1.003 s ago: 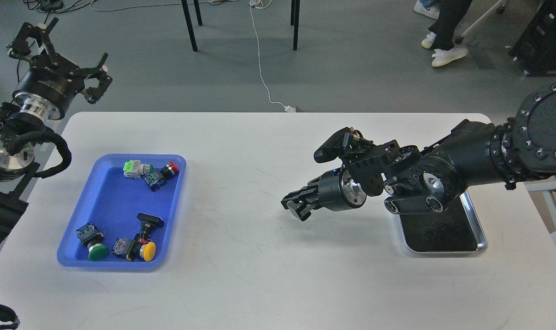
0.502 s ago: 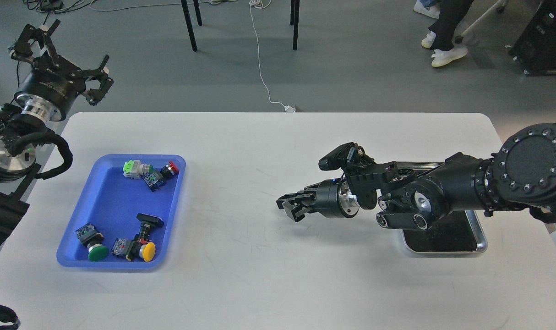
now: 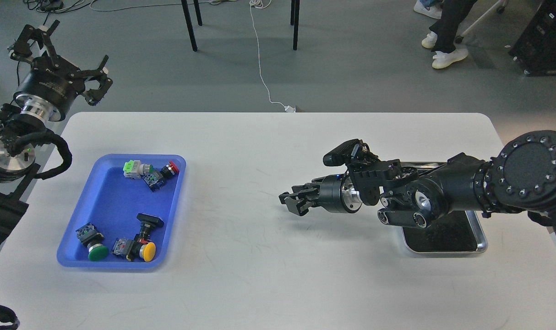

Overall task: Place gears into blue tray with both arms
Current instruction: 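Open the right gripper to drop the piece and lift away, then reach the left gripper toward the black piece on the table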

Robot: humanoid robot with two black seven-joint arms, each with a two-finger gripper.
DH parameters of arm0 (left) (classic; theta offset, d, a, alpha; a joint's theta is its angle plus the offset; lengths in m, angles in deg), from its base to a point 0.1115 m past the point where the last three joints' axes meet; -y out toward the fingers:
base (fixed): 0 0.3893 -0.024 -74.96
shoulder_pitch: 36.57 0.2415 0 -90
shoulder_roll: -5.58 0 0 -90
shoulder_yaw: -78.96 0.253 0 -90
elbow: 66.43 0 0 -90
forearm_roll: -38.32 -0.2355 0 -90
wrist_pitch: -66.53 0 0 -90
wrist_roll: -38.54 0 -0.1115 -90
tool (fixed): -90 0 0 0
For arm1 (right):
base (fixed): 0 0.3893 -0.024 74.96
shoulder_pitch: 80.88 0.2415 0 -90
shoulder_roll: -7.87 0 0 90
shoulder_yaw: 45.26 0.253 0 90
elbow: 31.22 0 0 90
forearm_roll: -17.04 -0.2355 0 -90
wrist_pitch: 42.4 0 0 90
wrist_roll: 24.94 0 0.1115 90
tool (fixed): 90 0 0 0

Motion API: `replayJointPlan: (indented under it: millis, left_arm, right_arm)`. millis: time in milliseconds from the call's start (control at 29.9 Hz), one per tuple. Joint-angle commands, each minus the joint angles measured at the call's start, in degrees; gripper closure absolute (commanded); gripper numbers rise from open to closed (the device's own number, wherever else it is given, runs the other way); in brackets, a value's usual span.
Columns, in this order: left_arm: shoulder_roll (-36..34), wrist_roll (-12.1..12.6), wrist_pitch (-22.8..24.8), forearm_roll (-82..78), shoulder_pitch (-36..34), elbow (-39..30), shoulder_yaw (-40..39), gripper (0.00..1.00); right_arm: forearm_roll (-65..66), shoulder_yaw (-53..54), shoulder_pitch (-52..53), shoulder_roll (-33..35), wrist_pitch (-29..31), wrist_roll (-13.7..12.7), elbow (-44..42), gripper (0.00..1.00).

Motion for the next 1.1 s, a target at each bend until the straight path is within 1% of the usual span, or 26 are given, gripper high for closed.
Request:
replayJointPlan:
  millis: [0,33,67,167,201,334,435,502,535,635,736,803,869,936,1070]
  left_arm:
    - [-0.1,0.1,0.0,-0.1,-0.1,0.0,0.0,0.02]
    - [-0.1,0.1,0.0,-0.1,-0.1,0.0,0.0,0.02]
    - [-0.2,0.2,0.1,-0.2,-0.2,-0.1,0.0,0.02]
    - [-1.1,0.7,0.1,-0.4,-0.3,-0.3,0.2,0.02]
    - [-1.4,0.8,0.1,-0.5,-0.5,-0.5,0.3,0.02]
    - [-2.2,0.9,0.0,-0.7,-2.4,-1.7,3.4,0.02]
    - [-3.1,0.7,0.0,-1.9,-5.7,-2.4,8.3,0.02]
    - [-3.3,0.6,0.1,-5.3,-9.5,-2.5,12.9,0.02]
    - [-3.3,0.5,0.2,-7.4,-10.9,-2.5,14.7,0.02]
    - [-2.8,0.3,0.3,-15.6,-14.1,-3.2,18.4,0.02]
    - [-2.1,0.4,0.3,-25.2,-15.7,-7.0,19.1,0.03]
    - [-0.9,0.4,0.3,-32.5,-16.0,-10.1,19.2,0.04]
    - [1.1,0.4,0.1,-39.6,-16.1,-12.0,19.2,0.05]
    - [5.2,0.4,-0.4,-51.3,-16.0,-12.7,19.9,0.08]
    - [11.1,0.3,-0.5,-69.0,-15.1,-12.8,20.6,0.11]
  right_arm:
    - [-0.2,4.4,0.4,0.0,0.0,0.0,0.2,0.15]
    - [-0.4,5.7,0.4,0.0,-0.1,0.0,0.2,0.09]
    - [-0.6,7.3,0.5,0.0,-0.1,-0.1,0.1,0.06]
    - [-0.8,14.2,2.6,0.0,0.5,-0.1,0.0,0.04]
    - [-0.8,16.7,2.8,1.5,0.7,-0.1,0.0,0.04]
    - [-0.8,28.5,2.3,10.9,2.2,-0.1,0.5,0.03]
    - [-0.9,38.9,1.1,19.1,5.1,-0.5,3.6,0.04]
    - [-0.9,47.1,-1.9,25.4,7.2,-0.7,6.2,0.04]
    - [-1.1,50.3,-3.7,27.4,7.9,-0.7,7.2,0.04]
    - [-3.9,59.9,-10.4,32.7,10.2,-0.9,9.7,0.04]
    - [-8.9,66.1,-17.6,37.7,12.1,-0.9,11.6,0.04]
    - [-12.5,69.3,-21.9,39.4,12.9,-0.8,12.2,0.04]
    - [-16.2,71.6,-25.2,40.4,13.7,-0.7,12.4,0.04]
    - [-21.8,74.6,-29.4,41.7,15.5,-0.8,12.4,0.04]
    - [-30.0,75.5,-34.0,45.1,21.9,-1.1,12.4,0.03]
